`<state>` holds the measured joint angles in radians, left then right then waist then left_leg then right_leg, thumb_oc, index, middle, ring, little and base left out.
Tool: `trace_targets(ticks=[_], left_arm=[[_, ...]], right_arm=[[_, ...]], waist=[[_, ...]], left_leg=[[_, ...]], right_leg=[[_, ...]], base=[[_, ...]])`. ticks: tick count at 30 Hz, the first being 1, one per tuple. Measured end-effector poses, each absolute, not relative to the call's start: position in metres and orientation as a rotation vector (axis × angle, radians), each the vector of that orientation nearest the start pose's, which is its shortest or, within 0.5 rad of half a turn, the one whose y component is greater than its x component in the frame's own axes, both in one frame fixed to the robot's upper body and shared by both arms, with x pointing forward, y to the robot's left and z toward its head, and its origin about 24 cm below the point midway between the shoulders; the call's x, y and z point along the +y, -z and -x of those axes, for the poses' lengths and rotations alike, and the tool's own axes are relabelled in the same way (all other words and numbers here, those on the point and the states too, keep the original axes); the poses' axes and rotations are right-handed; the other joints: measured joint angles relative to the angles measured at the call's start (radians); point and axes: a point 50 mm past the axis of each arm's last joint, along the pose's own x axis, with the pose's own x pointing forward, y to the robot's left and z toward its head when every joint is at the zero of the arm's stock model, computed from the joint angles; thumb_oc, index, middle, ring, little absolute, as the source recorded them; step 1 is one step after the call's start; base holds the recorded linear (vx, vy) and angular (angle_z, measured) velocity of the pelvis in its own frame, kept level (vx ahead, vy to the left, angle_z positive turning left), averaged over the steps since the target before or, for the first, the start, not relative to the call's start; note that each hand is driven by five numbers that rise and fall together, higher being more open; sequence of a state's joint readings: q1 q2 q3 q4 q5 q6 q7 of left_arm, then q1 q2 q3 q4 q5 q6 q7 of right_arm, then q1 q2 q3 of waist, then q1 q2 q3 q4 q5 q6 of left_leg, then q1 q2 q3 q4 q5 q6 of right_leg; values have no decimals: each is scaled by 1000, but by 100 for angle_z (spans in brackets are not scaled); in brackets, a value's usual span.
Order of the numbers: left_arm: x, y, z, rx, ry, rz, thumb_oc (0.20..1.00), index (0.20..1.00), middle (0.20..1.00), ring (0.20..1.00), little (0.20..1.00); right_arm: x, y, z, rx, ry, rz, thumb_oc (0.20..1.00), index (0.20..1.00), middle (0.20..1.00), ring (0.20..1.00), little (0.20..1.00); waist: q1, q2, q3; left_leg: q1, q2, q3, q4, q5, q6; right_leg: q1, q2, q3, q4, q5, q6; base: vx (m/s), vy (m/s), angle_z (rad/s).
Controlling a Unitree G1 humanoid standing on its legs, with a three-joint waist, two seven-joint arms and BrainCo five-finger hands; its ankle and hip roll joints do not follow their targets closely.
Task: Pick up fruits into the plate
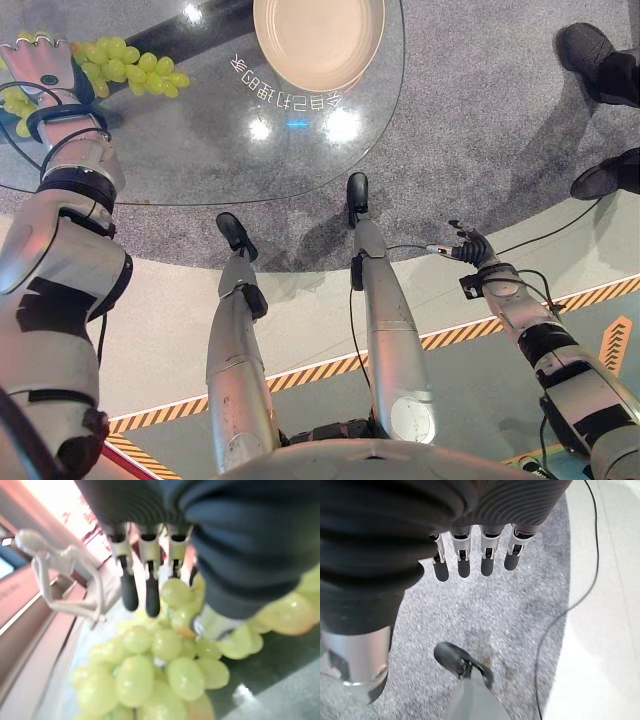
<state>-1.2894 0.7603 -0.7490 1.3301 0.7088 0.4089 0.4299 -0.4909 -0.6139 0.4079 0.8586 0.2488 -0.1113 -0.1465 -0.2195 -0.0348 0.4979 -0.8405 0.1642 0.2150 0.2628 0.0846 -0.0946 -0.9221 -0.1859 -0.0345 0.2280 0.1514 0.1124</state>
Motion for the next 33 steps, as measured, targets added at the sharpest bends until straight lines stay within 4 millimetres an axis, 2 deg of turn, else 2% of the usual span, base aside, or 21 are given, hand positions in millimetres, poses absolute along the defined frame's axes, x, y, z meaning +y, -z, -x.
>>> trace_targets(ticks=[5, 15, 21, 24, 28, 33], left_arm=[[336, -254, -375, 203, -899, -1901, 200, 200, 200, 200, 200], [338, -249, -374, 166, -875, -1850, 200, 200, 200, 200, 200], [340, -224, -374, 95, -819, -1520, 200, 200, 200, 200, 200], [334, -212, -375, 23, -783, -1330, 200, 200, 200, 200, 200], [317, -186, -377, -40, -706, -1051, 200, 200, 200, 200, 200], [305, -168, -375, -76, -658, -888, 200, 200, 200, 200, 200]], right_arm=[[-273, -31, -322, 263, 119, 556, 1000, 1000, 1000, 1000, 1000], [-266, -43, -328, 207, 110, 554, 1000, 1000, 1000, 1000, 1000], [-261, -47, -329, 177, 100, 551, 1000, 1000, 1000, 1000, 1000], [-254, -47, -326, 156, 86, 544, 1000, 1000, 1000, 1000, 1000], [-242, -41, -321, 155, 74, 528, 1000, 1000, 1000, 1000, 1000], [-236, -32, -317, 184, 69, 536, 1000, 1000, 1000, 1000, 1000]], waist=[[1, -17, -10], [5, -18, -10], [15, -18, -10], [29, -18, -10], [56, -18, -10], [74, -19, -8]], left_leg=[[-7, 14, -7, 17, -9, -8], [1, 14, -7, 17, -10, -9], [47, 13, -6, 12, -11, -11], [67, 13, -8, 11, -11, -11], [122, 11, -15, 1, -12, -12], [170, 1, -24, -32, -3, -11]], right_leg=[[0, 14, -1, -2, 3, -4], [8, 15, 0, -2, 3, -5], [51, 15, 2, -4, 3, -5], [72, 15, 1, -6, 3, -5], [133, 14, -7, -19, 3, -5], [177, 11, -17, -34, 3, -5]], base=[[3, -6, -4], [-1, 6, 0], [0, 0, 0], [-2, -10, 1], [-9, -29, 4], [2, -7, 3]])
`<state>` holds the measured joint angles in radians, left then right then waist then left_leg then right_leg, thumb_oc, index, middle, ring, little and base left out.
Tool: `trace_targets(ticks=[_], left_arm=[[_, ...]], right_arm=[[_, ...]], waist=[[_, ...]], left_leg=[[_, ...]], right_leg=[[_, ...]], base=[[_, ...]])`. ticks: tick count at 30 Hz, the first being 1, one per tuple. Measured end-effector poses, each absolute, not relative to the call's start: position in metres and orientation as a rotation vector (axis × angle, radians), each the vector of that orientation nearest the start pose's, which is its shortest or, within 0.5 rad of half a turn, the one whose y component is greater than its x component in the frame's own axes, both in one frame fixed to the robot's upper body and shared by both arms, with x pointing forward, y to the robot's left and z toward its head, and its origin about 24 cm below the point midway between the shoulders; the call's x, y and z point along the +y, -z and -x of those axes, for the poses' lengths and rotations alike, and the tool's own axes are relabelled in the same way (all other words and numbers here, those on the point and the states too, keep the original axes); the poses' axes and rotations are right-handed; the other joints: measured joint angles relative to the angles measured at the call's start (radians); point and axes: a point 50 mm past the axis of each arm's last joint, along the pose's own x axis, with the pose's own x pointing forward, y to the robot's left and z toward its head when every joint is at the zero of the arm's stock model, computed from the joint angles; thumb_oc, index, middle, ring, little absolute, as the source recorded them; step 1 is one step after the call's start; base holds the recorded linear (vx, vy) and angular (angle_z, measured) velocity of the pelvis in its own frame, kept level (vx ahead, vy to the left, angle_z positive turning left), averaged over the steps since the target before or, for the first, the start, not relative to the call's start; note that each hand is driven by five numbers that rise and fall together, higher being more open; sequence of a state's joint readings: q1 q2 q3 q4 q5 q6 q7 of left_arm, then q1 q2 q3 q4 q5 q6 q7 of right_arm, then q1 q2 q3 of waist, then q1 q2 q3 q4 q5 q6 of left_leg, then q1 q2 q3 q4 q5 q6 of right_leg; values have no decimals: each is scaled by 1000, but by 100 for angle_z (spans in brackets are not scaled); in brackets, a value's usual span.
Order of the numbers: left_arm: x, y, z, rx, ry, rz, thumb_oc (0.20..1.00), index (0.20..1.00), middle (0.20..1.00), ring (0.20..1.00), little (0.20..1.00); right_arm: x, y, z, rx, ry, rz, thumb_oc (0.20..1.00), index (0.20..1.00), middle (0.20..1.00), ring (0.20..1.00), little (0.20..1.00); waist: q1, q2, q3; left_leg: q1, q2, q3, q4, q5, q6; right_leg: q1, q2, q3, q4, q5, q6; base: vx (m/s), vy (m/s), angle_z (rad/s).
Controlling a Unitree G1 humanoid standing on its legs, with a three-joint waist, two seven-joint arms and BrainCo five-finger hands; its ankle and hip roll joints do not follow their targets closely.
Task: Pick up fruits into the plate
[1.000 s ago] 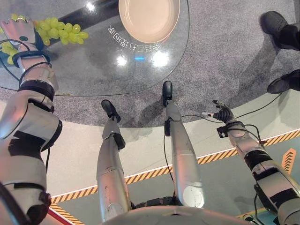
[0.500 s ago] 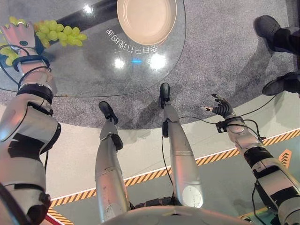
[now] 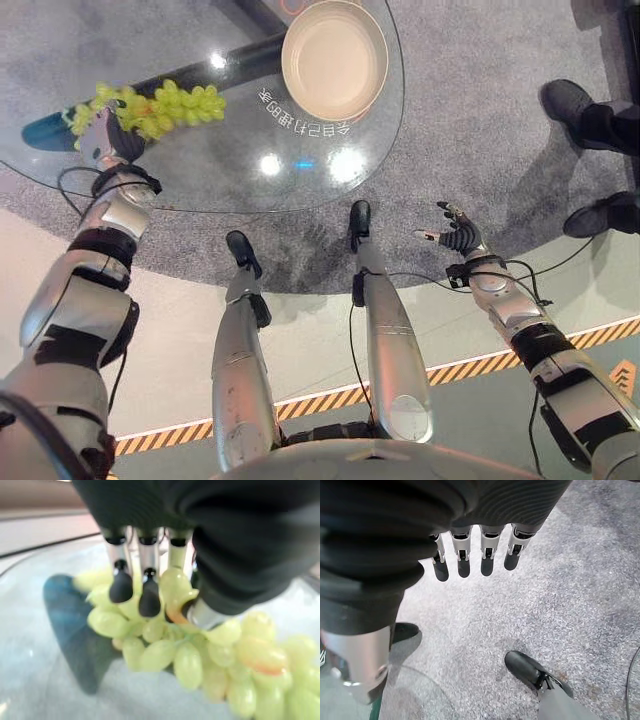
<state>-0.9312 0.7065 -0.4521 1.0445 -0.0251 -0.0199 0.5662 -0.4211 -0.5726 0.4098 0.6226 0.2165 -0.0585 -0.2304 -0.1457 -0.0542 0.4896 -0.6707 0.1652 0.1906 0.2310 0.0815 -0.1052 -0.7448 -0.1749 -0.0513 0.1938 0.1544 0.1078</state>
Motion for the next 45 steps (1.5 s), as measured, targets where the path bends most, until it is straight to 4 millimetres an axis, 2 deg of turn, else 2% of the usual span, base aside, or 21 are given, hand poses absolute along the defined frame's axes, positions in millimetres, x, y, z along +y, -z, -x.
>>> trace_targets(ticks=[8, 28, 29, 30, 42, 45], left_arm=[[296, -175, -375, -166, -666, -808, 200, 200, 200, 200, 200], [289, -185, -379, -200, -681, -835, 200, 200, 200, 200, 200], [289, -187, -379, -198, -685, -837, 580, 580, 580, 580, 580], [289, -187, -380, -194, -686, -847, 1000, 1000, 1000, 1000, 1000], [294, -187, -383, -118, -698, -931, 1000, 1000, 1000, 1000, 1000], [302, -184, -382, -56, -726, -975, 1000, 1000, 1000, 1000, 1000]], right_arm=[[-237, -18, -306, 225, 62, 542, 1000, 1000, 1000, 1000, 1000], [-238, -18, -305, 224, 64, 542, 1000, 1000, 1000, 1000, 1000], [-237, -17, -305, 224, 64, 542, 1000, 1000, 1000, 1000, 1000], [-237, -17, -305, 224, 64, 542, 1000, 1000, 1000, 1000, 1000], [-234, -15, -305, 232, 51, 555, 1000, 1000, 1000, 1000, 1000], [-234, -16, -305, 228, 50, 555, 1000, 1000, 1000, 1000, 1000]], waist=[[8, 0, 1], [3, 3, 6], [4, 3, 6], [3, 3, 6], [-2, 4, 6], [-8, 4, 6]], left_leg=[[75, -10, -3, -83, 42, 6], [84, -11, -2, -116, 57, 4], [84, -11, -2, -116, 57, 4], [84, -11, -2, -116, 57, 4], [55, -11, 4, -116, 58, 5], [52, -11, 4, -116, 58, 5]], right_leg=[[55, -5, -19, -21, 0, 0], [54, -4, -27, -29, -1, 2], [54, -4, -28, -29, -1, 2], [53, -4, -28, -29, -1, 2], [21, -4, -24, -29, -2, 3], [17, -4, -24, -29, -2, 3]], base=[[0, -14, 4], [0, 0, 0], [0, 0, 0], [0, 0, 0], [0, 0, 0], [0, 0, 0]])
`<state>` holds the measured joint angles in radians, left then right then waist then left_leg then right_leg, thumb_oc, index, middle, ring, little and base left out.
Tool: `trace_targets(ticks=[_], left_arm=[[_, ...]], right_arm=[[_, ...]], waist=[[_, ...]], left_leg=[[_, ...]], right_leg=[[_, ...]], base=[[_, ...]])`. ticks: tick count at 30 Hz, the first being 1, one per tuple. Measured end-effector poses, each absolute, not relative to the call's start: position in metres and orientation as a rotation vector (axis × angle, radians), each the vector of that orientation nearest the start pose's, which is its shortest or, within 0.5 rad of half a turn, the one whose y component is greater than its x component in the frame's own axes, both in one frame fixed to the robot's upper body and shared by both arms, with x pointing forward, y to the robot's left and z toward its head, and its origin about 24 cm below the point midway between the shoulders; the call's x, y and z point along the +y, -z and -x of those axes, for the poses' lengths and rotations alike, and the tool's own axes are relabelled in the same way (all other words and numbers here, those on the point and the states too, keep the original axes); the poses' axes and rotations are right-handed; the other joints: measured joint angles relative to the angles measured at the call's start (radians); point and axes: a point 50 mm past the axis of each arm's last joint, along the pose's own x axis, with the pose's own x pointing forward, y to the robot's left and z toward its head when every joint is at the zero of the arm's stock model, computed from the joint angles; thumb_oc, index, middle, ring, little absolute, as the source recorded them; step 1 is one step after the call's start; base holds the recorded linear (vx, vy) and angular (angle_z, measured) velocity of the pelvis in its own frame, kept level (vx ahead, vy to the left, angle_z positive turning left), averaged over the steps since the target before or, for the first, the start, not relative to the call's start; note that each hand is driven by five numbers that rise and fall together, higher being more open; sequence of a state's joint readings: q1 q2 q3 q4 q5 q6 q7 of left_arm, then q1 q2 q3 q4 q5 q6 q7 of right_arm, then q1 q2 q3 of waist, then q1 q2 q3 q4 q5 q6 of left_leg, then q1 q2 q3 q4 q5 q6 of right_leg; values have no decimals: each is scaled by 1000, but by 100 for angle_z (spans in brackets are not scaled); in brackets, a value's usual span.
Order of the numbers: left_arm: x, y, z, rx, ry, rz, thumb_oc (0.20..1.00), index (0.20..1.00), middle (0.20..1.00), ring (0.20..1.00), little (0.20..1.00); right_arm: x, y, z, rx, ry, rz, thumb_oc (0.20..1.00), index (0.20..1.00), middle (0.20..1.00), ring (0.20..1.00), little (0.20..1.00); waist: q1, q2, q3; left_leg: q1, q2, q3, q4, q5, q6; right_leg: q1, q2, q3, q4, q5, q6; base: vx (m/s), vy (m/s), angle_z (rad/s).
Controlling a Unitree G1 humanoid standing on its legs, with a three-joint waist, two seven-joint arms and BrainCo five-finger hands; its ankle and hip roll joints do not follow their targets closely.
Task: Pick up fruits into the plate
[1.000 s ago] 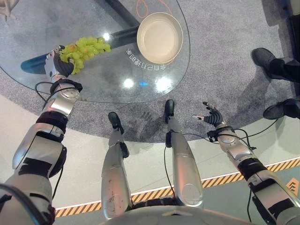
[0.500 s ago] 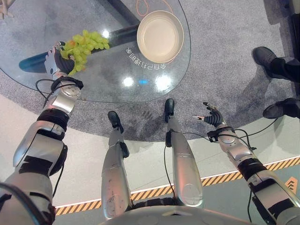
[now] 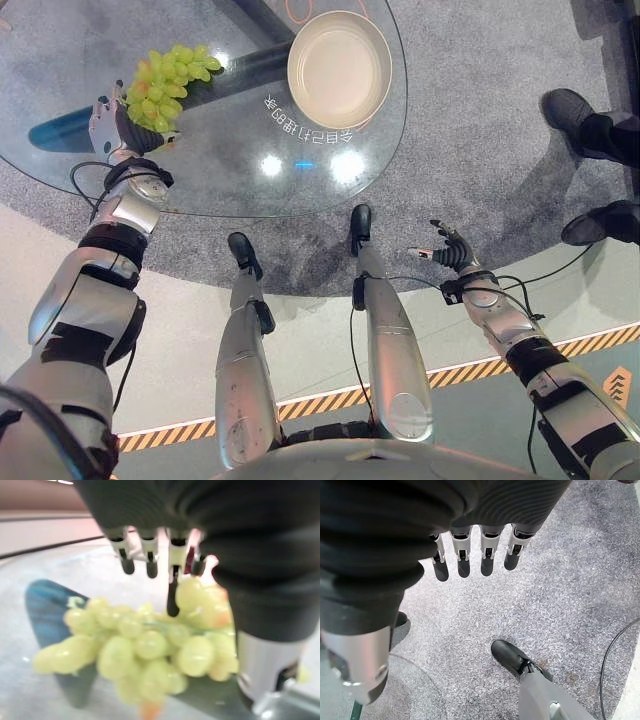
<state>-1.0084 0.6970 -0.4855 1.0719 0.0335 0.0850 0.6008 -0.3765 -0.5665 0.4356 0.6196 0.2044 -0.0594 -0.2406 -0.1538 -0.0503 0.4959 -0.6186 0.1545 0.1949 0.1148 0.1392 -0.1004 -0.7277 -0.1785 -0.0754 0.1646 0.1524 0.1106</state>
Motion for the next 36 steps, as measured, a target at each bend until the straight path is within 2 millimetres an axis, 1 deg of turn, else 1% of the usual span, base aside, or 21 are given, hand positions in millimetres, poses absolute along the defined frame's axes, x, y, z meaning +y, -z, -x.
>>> trace_targets(ticks=[4, 5, 9, 11, 15, 16, 20, 22, 24, 25, 26, 27, 28, 29, 30, 31, 32, 36], left_arm=[[311, -178, -380, 32, -746, -1028, 1000, 1000, 1000, 1000, 1000], [312, -178, -380, 45, -747, -1034, 1000, 1000, 1000, 1000, 1000], [318, -179, -379, 111, -761, -1039, 1000, 1000, 1000, 1000, 1000], [322, -185, -379, 137, -795, -1029, 1000, 1000, 1000, 1000, 1000], [323, -189, -380, 153, -824, -1005, 1000, 1000, 1000, 1000, 1000], [324, -193, -380, 158, -838, -995, 1000, 1000, 1000, 1000, 1000], [324, -205, -382, 159, -871, -963, 1000, 1000, 1000, 1000, 1000], [325, -208, -381, 157, -907, -963, 1000, 1000, 1000, 1000, 1000], [326, -210, -379, 157, -932, -961, 1000, 1000, 1000, 1000, 1000], [330, -210, -377, 165, -965, -952, 1000, 1000, 1000, 1000, 1000], [332, -209, -375, 175, -982, -955, 1000, 1000, 1000, 1000, 1000], [332, -210, -375, 169, -1002, -939, 1000, 1000, 1000, 1000, 1000], [333, -212, -375, 170, -1014, -931, 1000, 1000, 1000, 1000, 1000], [335, -215, -373, 175, -1040, -919, 1000, 1000, 1000, 1000, 1000], [335, -219, -373, 165, -1056, -910, 517, 517, 517, 517, 517], [335, -221, -373, 161, -1072, -901, 200, 200, 200, 200, 200], [336, -221, -372, 166, -1083, -891, 200, 200, 200, 200, 200], [341, -229, -369, 147, -1122, -869, 200, 200, 200, 200, 200]], right_arm=[[-232, -21, -309, 211, 53, 555, 1000, 1000, 1000, 1000, 1000], [-232, -22, -310, 208, 54, 556, 1000, 1000, 1000, 1000, 1000], [-231, -28, -315, 187, 59, 557, 1000, 1000, 1000, 1000, 1000], [-231, -33, -318, 173, 63, 559, 1000, 1000, 1000, 1000, 1000], [-229, -38, -322, 160, 66, 556, 1000, 1000, 1000, 1000, 1000], [-230, -39, -323, 156, 68, 554, 1000, 1000, 1000, 1000, 1000], [-236, -42, -323, 155, 81, 566, 1000, 1000, 1000, 1000, 1000], [-237, -47, -323, 140, 82, 560, 1000, 1000, 1000, 1000, 1000], [-237, -49, -324, 130, 80, 560, 1000, 1000, 1000, 1000, 1000], [-235, -51, -325, 124, 75, 560, 1000, 1000, 1000, 1000, 1000], [-234, -51, -326, 120, 73, 551, 1000, 1000, 1000, 1000, 1000], [-233, -53, -327, 112, 72, 542, 1000, 1000, 1000, 1000, 1000], [-233, -53, -327, 107, 70, 540, 1000, 1000, 1000, 1000, 1000], [-232, -54, -327, 100, 69, 538, 1000, 1000, 1000, 1000, 1000], [-232, -55, -328, 96, 70, 536, 1000, 1000, 1000, 1000, 1000], [-231, -56, -328, 94, 71, 531, 1000, 1000, 1000, 1000, 1000], [-231, -57, -328, 92, 72, 526, 1000, 1000, 1000, 1000, 1000], [-228, -62, -330, 68, 63, 514, 1000, 1000, 1000, 1000, 1000]], waist=[[-6, 0, 0], [-7, 0, 0], [-23, -1, 1], [-30, -1, 1], [-35, -2, 1], [-40, -2, 1], [-48, -2, 1], [-54, -3, 1], [-58, -3, 1], [-62, -9, 3], [-61, -13, 3], [-65, -14, 3], [-65, -14, 2], [-67, -16, 1], [-69, -19, 1], [-70, -20, 0], [-68, -21, 0], [-67, -22, 0]], left_leg=[[-11, -1, 7, 0, 0, 0], [-14, -1, 9, 0, 0, 0], [-36, -1, 11, 2, 1, 1], [-58, -1, 12, 6, 1, 1], [-76, 0, 19, 18, -1, 0], [-84, 0, 18, 21, -2, -1], [-119, 2, 16, 38, -5, -4], [-137, 2, 15, 42, -5, -4], [-149, 5, 12, 54, -15, -9], [-160, 13, 11, 84, -29, -9], [-164, 18, 11, 98, -30, -4], [-174, 22, 6, 116, -48, -13], [-184, 26, 2, 133, -56, -16], [-200, 29, -1, 150, -58, -9], [-212, 31, -4, 161, -69, -17], [-221, 31, -5, 165, -70, -17], [-226, 32, -5, 169, -65, -9], [-244, 34, -8, 188, -75, -10]], right_leg=[[-19, 0, 9, 5, -1, 1], [-22, 0, 10, 6, -4, 5], [-51, 1, 14, 14, 0, 0], [-75, 1, 18, 21, 0, 0], [-99, 3, 31, 33, 0, 0], [-107, 3, 32, 36, -1, 1], [-139, 4, 37, 45, -1, 1], [-154, 4, 38, 47, -1, 1], [-160, 5, 39, 47, -7, 7], [-161, 10, 40, 49, -3, 3], [-163, 13, 40, 54, 2, -4], [-169, 15, 41, 68, -19, -3], [-173, 17, 40, 73, -23, -3], [-185, 20, 39, 85, -20, -10], [-194, 20, 39, 90, -32, -5], [-206, 20, 41, 99, -28, -11], [-211, 20, 40, 102, -25, -14], [-225, 22, 41, 112, -27, -14]], base=[[2, 9, -2], [4, 15, -5], [1, 3, -1], [0, 0, 0], [-2, 0, -4], [0, 0, 0], [0, 0, 0], [74, -12, 0], [44, -21, -2], [15, -34, -9], [22, -51, -8], [-54, -42, -5], [17, -39, -1], [14, -31, -1], [83, -30, 1], [-60, -32, 0], [0, 0, 0], [-32, -9, -1]])
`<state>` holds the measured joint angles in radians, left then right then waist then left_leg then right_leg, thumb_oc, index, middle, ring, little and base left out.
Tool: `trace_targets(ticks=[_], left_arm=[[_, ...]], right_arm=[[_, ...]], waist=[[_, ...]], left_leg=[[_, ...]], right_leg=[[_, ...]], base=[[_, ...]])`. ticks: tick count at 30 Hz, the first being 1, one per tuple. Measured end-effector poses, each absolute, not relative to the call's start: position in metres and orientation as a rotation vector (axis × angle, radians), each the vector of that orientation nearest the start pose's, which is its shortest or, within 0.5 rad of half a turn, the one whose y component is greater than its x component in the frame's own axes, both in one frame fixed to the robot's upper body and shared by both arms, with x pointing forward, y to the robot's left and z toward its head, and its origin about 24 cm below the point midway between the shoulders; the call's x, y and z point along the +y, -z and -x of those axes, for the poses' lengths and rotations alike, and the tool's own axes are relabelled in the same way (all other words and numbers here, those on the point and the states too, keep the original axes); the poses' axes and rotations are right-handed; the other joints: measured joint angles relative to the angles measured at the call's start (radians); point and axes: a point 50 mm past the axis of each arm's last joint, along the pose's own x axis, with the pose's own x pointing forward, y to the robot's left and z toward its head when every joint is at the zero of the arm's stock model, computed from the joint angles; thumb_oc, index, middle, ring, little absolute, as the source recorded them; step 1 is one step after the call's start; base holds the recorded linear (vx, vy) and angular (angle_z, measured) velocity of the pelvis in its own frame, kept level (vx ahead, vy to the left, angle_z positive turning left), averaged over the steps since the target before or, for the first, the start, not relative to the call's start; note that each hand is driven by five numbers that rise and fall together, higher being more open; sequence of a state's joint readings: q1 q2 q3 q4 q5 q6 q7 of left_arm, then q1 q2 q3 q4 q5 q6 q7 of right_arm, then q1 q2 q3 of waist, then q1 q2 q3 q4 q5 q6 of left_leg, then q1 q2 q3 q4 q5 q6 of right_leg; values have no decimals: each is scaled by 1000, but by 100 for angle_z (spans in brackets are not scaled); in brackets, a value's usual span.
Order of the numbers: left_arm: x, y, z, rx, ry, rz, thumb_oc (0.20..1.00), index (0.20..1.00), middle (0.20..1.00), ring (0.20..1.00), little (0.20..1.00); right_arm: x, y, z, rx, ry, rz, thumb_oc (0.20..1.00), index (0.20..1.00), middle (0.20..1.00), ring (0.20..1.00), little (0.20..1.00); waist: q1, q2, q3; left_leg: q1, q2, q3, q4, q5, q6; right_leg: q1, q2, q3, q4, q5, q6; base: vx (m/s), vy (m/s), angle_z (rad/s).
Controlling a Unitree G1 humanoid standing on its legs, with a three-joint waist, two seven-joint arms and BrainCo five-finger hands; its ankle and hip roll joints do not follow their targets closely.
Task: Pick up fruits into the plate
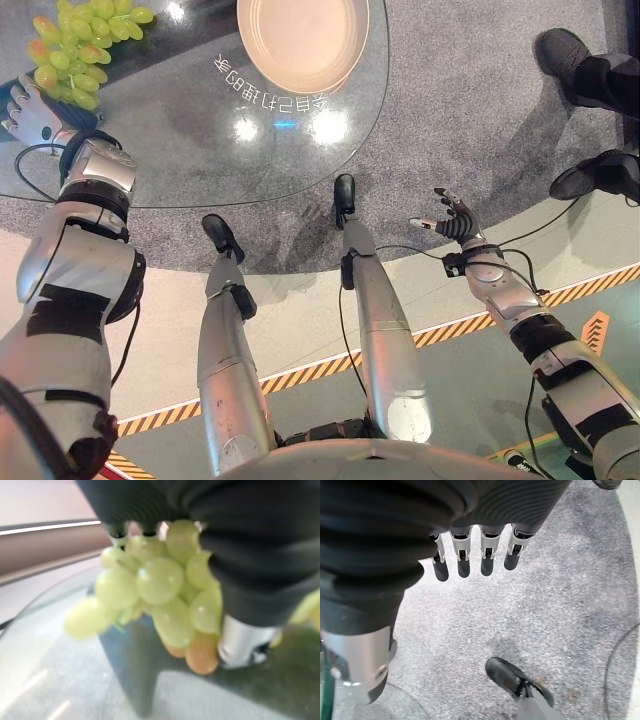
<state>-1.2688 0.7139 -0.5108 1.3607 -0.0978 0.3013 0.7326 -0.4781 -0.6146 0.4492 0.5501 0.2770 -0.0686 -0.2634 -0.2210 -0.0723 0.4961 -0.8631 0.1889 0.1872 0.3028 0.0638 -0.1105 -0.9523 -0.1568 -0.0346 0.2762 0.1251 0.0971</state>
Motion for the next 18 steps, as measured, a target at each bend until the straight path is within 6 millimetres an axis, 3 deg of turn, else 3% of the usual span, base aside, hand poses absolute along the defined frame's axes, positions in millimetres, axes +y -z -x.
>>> trace_targets(ticks=[4, 18], left_arm=[[344, -239, -367, 128, -1147, -852, 200, 200, 200, 200, 200], [344, -240, -370, 67, -1091, -780, 200, 200, 200, 200, 200]], right_arm=[[-225, -66, -331, 56, 55, 492, 1000, 1000, 1000, 1000, 1000], [-216, -73, -332, 19, 22, 484, 1000, 1000, 1000, 1000, 1000]], waist=[[2, 0, 0], [2, -2, -1]], left_leg=[[-20, -2, -4, 11, -8, -6], [-8, -6, -8, 22, -9, 4]], right_leg=[[-14, -2, 1, 2, 0, 0], [5, -6, 1, 5, 1, 0]], base=[[0, 0, 0], [-1, 3, 0]])
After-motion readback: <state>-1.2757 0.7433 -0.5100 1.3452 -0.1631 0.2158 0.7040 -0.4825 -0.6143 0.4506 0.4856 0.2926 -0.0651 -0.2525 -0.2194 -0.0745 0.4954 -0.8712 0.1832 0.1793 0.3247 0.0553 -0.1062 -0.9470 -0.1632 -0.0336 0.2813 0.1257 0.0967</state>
